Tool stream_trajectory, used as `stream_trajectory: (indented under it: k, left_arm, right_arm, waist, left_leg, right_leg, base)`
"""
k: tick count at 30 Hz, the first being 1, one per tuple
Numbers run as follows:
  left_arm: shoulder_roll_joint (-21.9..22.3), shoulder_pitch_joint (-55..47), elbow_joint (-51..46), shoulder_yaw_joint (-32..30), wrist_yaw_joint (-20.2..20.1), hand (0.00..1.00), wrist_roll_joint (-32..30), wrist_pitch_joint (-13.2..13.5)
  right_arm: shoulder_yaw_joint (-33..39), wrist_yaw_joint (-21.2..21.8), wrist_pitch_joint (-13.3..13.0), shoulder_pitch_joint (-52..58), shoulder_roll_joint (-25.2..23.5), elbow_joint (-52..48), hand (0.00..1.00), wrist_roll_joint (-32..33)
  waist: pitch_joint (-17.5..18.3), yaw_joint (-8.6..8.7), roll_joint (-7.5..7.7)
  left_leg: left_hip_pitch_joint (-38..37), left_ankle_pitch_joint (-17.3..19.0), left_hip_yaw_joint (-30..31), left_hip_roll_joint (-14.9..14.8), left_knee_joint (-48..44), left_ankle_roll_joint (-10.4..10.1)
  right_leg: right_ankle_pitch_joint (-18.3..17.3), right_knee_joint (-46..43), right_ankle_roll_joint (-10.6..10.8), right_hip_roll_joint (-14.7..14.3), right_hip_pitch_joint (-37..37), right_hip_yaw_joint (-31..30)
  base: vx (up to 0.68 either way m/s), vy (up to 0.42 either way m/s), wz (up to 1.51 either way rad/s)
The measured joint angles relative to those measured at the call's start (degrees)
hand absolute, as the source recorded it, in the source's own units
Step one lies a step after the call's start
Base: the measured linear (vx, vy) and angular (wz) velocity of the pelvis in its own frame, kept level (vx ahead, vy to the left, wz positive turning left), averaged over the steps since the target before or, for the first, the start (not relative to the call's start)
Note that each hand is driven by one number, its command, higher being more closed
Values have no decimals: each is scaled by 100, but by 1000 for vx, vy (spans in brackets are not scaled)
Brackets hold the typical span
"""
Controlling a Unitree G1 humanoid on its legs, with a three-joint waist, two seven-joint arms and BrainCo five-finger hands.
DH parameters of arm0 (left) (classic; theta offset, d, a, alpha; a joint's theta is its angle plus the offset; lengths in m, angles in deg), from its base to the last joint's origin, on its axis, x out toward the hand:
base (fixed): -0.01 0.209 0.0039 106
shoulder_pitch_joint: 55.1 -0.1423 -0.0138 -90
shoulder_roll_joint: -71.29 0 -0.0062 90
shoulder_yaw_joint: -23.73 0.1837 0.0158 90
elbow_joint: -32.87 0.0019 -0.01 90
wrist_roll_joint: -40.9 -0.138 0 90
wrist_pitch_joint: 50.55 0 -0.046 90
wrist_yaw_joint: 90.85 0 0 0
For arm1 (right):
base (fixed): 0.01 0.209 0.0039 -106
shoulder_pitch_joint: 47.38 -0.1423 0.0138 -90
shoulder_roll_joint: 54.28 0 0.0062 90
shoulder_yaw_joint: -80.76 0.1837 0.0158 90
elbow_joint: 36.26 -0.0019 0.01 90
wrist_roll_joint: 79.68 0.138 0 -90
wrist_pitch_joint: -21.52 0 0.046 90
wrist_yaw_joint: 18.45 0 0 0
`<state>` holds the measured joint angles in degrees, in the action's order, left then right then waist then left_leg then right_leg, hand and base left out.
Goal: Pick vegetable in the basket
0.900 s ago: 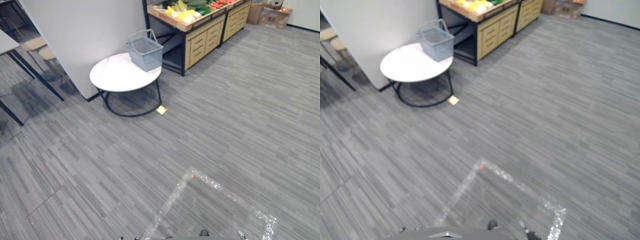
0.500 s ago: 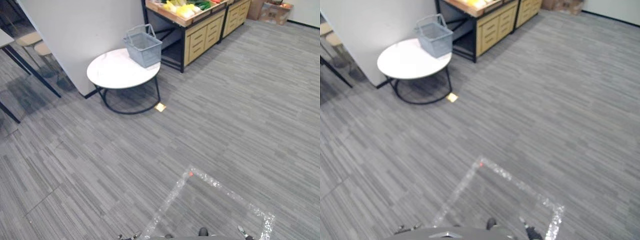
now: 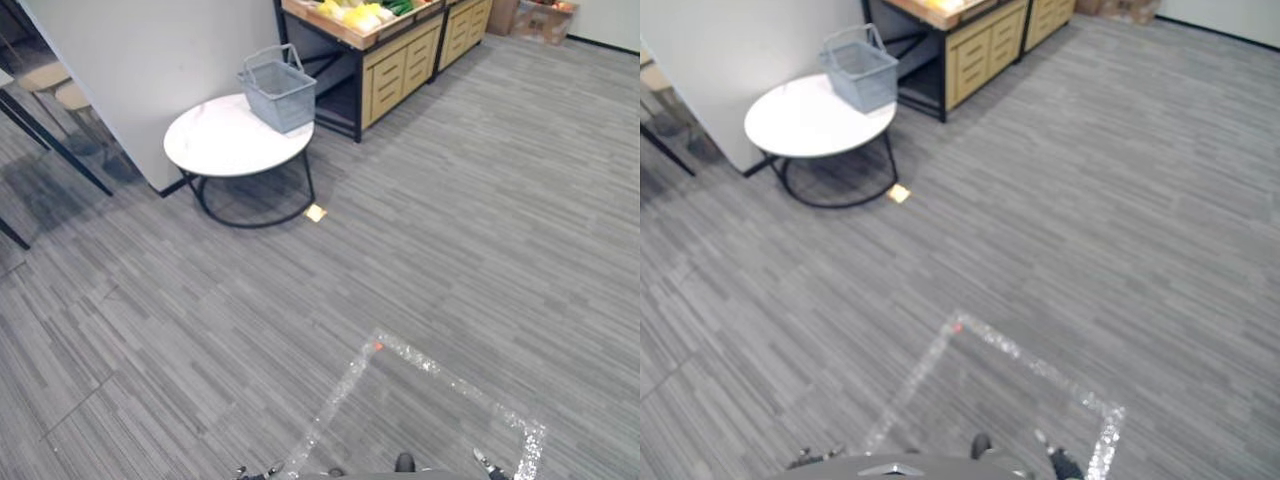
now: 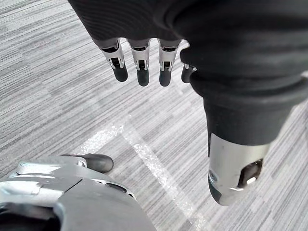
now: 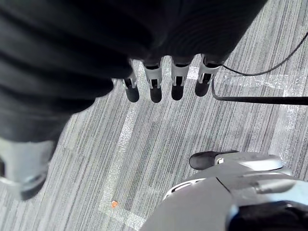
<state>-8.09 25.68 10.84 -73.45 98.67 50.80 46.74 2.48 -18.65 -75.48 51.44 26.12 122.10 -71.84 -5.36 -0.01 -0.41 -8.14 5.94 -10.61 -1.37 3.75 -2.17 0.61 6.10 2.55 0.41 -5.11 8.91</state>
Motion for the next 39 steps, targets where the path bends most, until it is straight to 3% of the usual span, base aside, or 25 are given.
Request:
stream_trajectory:
  k: [4,7,9,10,12,14,15,18,19,21,22,25,26,27,28,29,30,31,33,34,35,36,37,38,39]
  left_arm:
    - [11,18,-15,-125,-34,0,35,7]
    - [5,61,-35,-337,-31,0,118,16]
    - [-49,58,-157,-498,-26,0,128,15]
    - [-50,55,-216,-500,-29,0,128,17]
    - [66,57,-298,-609,-78,0,153,5]
    - [101,54,-293,-716,-109,0,382,-28]
    - [174,47,-294,-780,-126,0,523,-32]
    - [181,46,-242,-801,-158,0,556,-34]
    - [208,23,-206,-778,-182,0,552,-36]
    - [289,-19,-210,-852,-199,0,541,-34]
    - [357,-71,-207,-905,-206,0,527,-36]
    - [403,-195,-187,-898,-260,0,528,-41]
    - [337,-254,-177,-880,-305,0,522,-45]
    - [293,-301,-179,-864,-319,0,515,-42]
    - [229,-385,-185,-843,-318,0,512,-25]
    - [156,-363,-186,-784,-294,0,500,-29]
    - [73,-339,-208,-716,-295,0,493,-29]
    - [39,-330,-229,-714,-296,0,491,-33]
    - [-7,-374,-237,-629,-296,0,485,-38]
    - [-30,-376,-256,-558,-292,0,471,-38]
    - [-60,-314,-274,-462,-293,0,460,-37]
    - [-94,-246,-270,-390,-289,0,459,-38]
    - [-106,-190,-262,-376,-283,0,456,-38]
    - [-106,-71,-260,-380,-237,0,447,-34]
    - [-100,34,-254,-392,-205,0,447,-34]
  right_arm:
    - [13,50,10,-46,39,4,0,-6]
    - [15,39,45,-187,3,8,0,-25]
    - [-49,39,50,-221,-76,12,0,-57]
    - [-102,43,50,-206,-73,11,0,-59]
    - [-92,32,48,-166,-21,2,0,-59]
    - [-110,30,50,-158,-25,-54,0,-58]
    - [-131,33,52,-186,10,-65,0,-59]
    - [-130,20,51,-358,53,-64,0,-55]
    - [-140,13,46,-417,85,-82,0,-54]
    - [-231,-5,45,-394,150,-231,0,-53]
    - [-317,-8,37,-385,227,-290,0,-52]
    - [-304,-9,37,-392,274,-271,0,-52]
    - [-302,-1,39,-369,235,-237,0,-52]
    - [-301,4,45,-362,197,-196,0,-55]
    - [-297,27,43,-366,118,-154,0,-64]
    - [-212,71,32,-352,88,-162,0,-74]
    - [-84,80,30,-333,22,-157,0,-99]
    - [-45,80,34,-320,-11,-135,0,-97]
    - [30,97,37,-180,-73,-106,0,-31]
    - [38,135,21,-133,-84,-115,0,7]
    - [37,207,21,-83,-96,-116,0,76]
    - [45,210,21,-48,-116,-115,0,147]
    - [85,210,21,-21,-131,-114,0,164]
    - [188,207,20,37,-173,-111,0,190]
    - [320,206,15,53,-237,-112,0,237]
  waist:
    - [-15,0,-40]
    - [-243,-10,60]
    - [-387,-20,275]
    - [-416,-26,294]
    - [-636,-50,199]
    - [-665,-159,139]
    - [-677,-196,120]
    - [-744,-211,121]
    - [-748,-204,63]
    - [-749,-211,-48]
    - [-728,-225,-165]
    - [-680,-257,-259]
    - [-599,-285,-162]
    - [-508,-336,-18]
    - [-368,-359,116]
    - [-287,-273,149]
    - [-272,-176,235]
    - [-273,-169,316]
    - [-267,-158,358]
    - [-274,-131,348]
    - [-292,-81,313]
    - [-305,-2,307]
    - [-310,29,300]
    - [-318,97,283]
    - [-329,163,258]
  left_leg:
    - [134,1,-113,-48,-76,-6]
    - [254,47,-204,-98,-312,-76]
    - [914,287,-274,-189,-1799,-384]
    - [1163,304,-257,-246,-2374,-389]
    - [1941,67,-136,-565,-4250,-281]
    - [2255,-43,-148,-682,-4920,-201]
    - [2482,93,-179,-718,-5000,-162]
    - [2700,162,-143,-609,-3861,-198]
    - [2677,-66,-125,-607,-2662,-225]
    - [2669,-442,-133,-728,-1411,-271]
    - [2772,-518,-129,-948,-1020,-298]
    - [2796,-638,-133,-1177,-1117,-343]
    - [2803,-922,-195,-983,-1489,-308]
    - [2822,-900,-270,-824,-1618,-280]
    - [2856,-689,-387,-636,-1730,-28]
    - [2856,-500,-387,-437,-1795,119]
    - [2704,-328,-363,-185,-1798,231]
    - [2557,-245,-390,-58,-1781,267]
    - [1845,89,-449,230,-1570,387]
    - [1535,209,-434,311,-1450,446]
    - [1136,342,-397,386,-1288,471]
    - [775,463,-326,444,-1139,483]
    - [618,533,-293,463,-1089,490]
    - [328,682,-234,469,-1016,499]
    - [72,797,-148,447,-958,534]
  right_leg:
    - [-7,-156,-6,-31,208,-27]
    - [-139,-437,-105,-41,397,-113]
    - [-432,-807,-214,95,476,-132]
    - [-514,-856,-244,124,472,-99]
    - [-675,-985,-300,80,175,101]
    - [-754,-1035,-308,117,70,140]
    - [-764,-1030,-315,161,58,141]
    - [-764,-998,-314,343,109,127]
    - [-783,-926,-284,412,103,103]
    - [-843,-879,-187,453,98,80]
    - [-943,-905,-31,456,92,17]
    - [-1169,-955,307,569,-62,-209]
    - [-1346,-1001,399,862,-121,-343]
    - [-1420,-996,366,1055,-112,-420]
    - [-1441,-1377,345,1206,-19,-598]
    - [-1421,-2531,388,1250,350,-816]
    - [-1072,-3719,473,1291,658,-1019]
    - [-853,-4056,440,1407,771,-1090]
    - [435,-5184,578,1570,989,-1370]
    - [498,-5826,672,1600,1183,-1378]
    - [370,-6596,480,1572,1503,-1250]
    - [-56,-7082,337,1570,1811,-904]
    - [-349,-7182,271,1565,1962,-701]
    - [-861,-7083,142,1535,2254,-240]
    - [-1138,-6596,79,1441,2446,173]
  base:
    - [-33,-30,-10]
    - [-52,-52,-19]
    - [-71,-102,4]
    - [-73,-131,32]
    - [-62,-87,43]
    - [-39,6,21]
    - [-9,29,12]
    - [98,118,2]
    - [100,139,-4]
    - [231,281,-11]
    - [334,379,-20]
    - [370,385,-33]
    - [450,449,-48]
    - [463,396,-39]
    - [507,328,-6]
    - [630,352,29]
    - [533,263,46]
    - [519,247,27]
    - [500,221,5]
    - [471,190,1]
    - [465,151,5]
    - [463,131,8]
    - [471,99,17]
    - [575,74,23]
    - [586,56,28]
